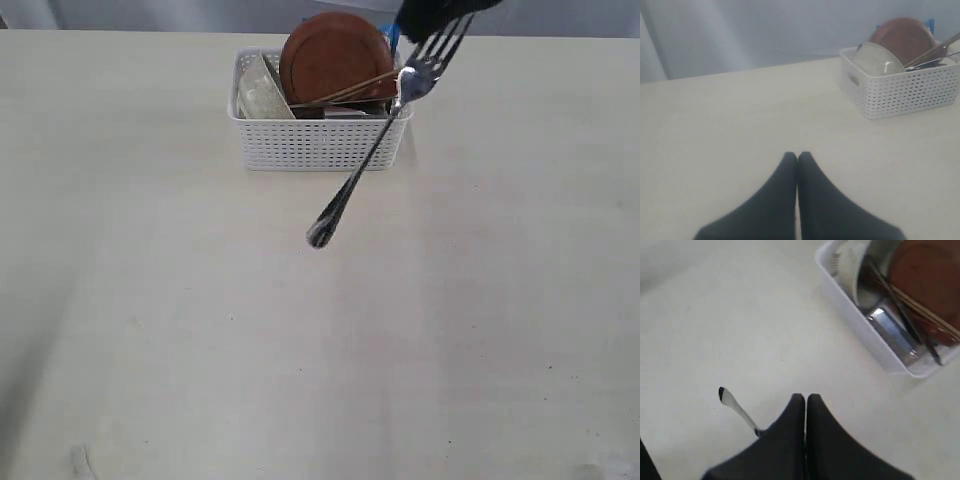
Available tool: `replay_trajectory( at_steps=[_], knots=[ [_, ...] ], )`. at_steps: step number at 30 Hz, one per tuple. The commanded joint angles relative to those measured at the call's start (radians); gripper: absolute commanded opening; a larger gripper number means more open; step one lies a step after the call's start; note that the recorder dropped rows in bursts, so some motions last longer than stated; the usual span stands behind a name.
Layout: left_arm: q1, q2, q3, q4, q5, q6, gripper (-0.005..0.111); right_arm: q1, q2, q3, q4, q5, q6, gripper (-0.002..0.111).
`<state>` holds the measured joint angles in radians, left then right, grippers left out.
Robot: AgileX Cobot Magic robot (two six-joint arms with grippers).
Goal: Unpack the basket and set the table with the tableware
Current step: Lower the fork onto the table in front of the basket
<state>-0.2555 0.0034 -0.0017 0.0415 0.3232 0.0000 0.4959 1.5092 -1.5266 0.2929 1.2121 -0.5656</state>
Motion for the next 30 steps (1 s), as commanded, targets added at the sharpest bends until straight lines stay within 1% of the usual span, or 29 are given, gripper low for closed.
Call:
replay_trajectory(
  at_steps=[1, 2, 4, 7, 12, 15, 23, 30],
  knots=[
    [-0.006, -0.003, 0.002, 0.003, 0.001, 0.0, 0.0, 0.136, 0.068, -0.008, 0.008, 0.009, -0.088, 0.0],
    [-0.006, -0.003, 0.002, 0.003, 0.001, 0.0, 0.0, 0.178, 0.115, -0.008, -0.015, 0.009, -0.088, 0.0],
    [-0.006, -0.003, 0.002, 0.003, 0.001, 0.0, 0.0, 0.225, 0.191, -0.008, -0.055, 0.009, -0.088, 0.0],
    [-0.006, -0.003, 0.002, 0.003, 0.001, 0.0, 0.0, 0.253, 0.283, -0.008, -0.108, 0.009, -0.121, 0.0],
    [-0.006, -0.003, 0.002, 0.003, 0.001, 0.0, 0.0, 0.253, 0.405, -0.008, -0.108, 0.009, -0.21, 0.0],
    [-0.006, -0.003, 0.002, 0.003, 0.001, 0.0, 0.0, 0.253, 0.452, -0.008, -0.121, -0.004, -0.215, 0.0],
    [-0.006, -0.003, 0.002, 0.003, 0.001, 0.0, 0.0, 0.253, 0.5, -0.008, -0.152, -0.279, -0.22, 0.0],
    [-0.006, -0.003, 0.002, 0.003, 0.001, 0.0, 0.0, 0.251, 0.564, -0.008, -0.178, -0.35, -0.228, 0.0]
  ],
)
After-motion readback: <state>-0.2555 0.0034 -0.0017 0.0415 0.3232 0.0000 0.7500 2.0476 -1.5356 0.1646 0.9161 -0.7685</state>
